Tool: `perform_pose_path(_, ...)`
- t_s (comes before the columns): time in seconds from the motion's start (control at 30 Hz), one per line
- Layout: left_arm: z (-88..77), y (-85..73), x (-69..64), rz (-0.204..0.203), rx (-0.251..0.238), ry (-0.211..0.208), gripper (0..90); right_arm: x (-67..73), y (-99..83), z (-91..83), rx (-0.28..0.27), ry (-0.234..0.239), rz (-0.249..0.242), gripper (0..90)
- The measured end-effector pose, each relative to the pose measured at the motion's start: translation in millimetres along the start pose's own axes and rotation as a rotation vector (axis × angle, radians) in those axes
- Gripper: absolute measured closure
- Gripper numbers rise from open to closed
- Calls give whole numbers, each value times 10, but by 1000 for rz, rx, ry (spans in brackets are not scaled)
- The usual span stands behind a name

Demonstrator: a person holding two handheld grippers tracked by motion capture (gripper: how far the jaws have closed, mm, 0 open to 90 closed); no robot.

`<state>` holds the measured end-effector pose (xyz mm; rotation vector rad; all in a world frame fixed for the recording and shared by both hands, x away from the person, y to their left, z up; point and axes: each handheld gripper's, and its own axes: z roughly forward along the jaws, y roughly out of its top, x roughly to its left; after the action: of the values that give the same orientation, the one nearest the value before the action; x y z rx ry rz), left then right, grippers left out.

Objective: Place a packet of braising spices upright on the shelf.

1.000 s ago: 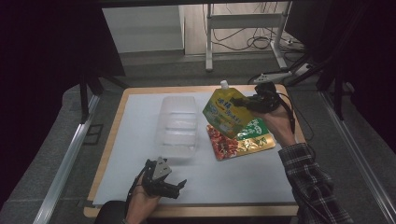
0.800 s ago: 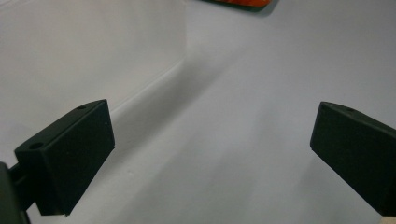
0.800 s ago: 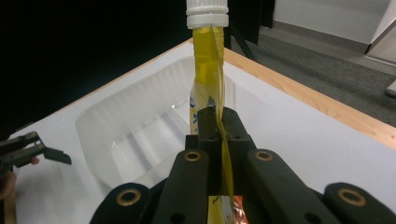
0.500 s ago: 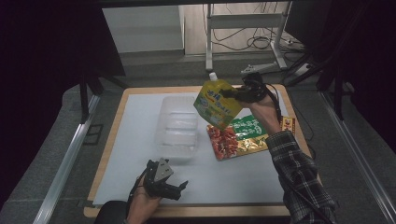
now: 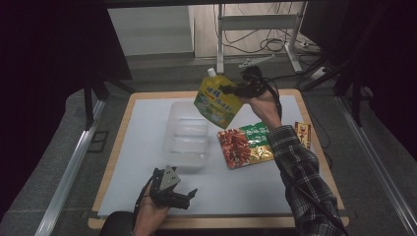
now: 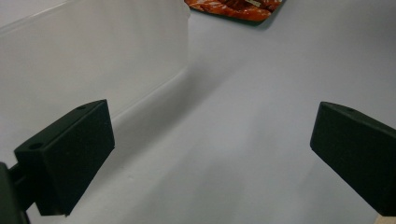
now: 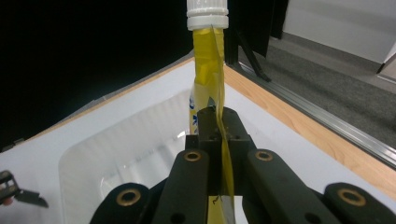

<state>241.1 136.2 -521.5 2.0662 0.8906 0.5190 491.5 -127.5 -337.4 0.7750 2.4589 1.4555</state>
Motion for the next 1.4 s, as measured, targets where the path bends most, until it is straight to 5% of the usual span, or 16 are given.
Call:
perform_pose_path(0.27, -43, 0, 41, -38, -29, 15, 0, 31, 117, 224, 0, 3, -9, 882)
perform_pose_path(0.7, -39, 13, -6, -4, -33, -11, 0, 113, 290, 619, 13, 12, -40, 882)
perform_pose_path(1.13, -35, 17, -25, 0, -31, -24, 0, 230, 292, 1028, 122, 12, -97, 879)
perform_pose_path(1.4, -29, 16, -34, 3, -25, -28, 0, 210, 189, 1256, 152, 6, -62, 875)
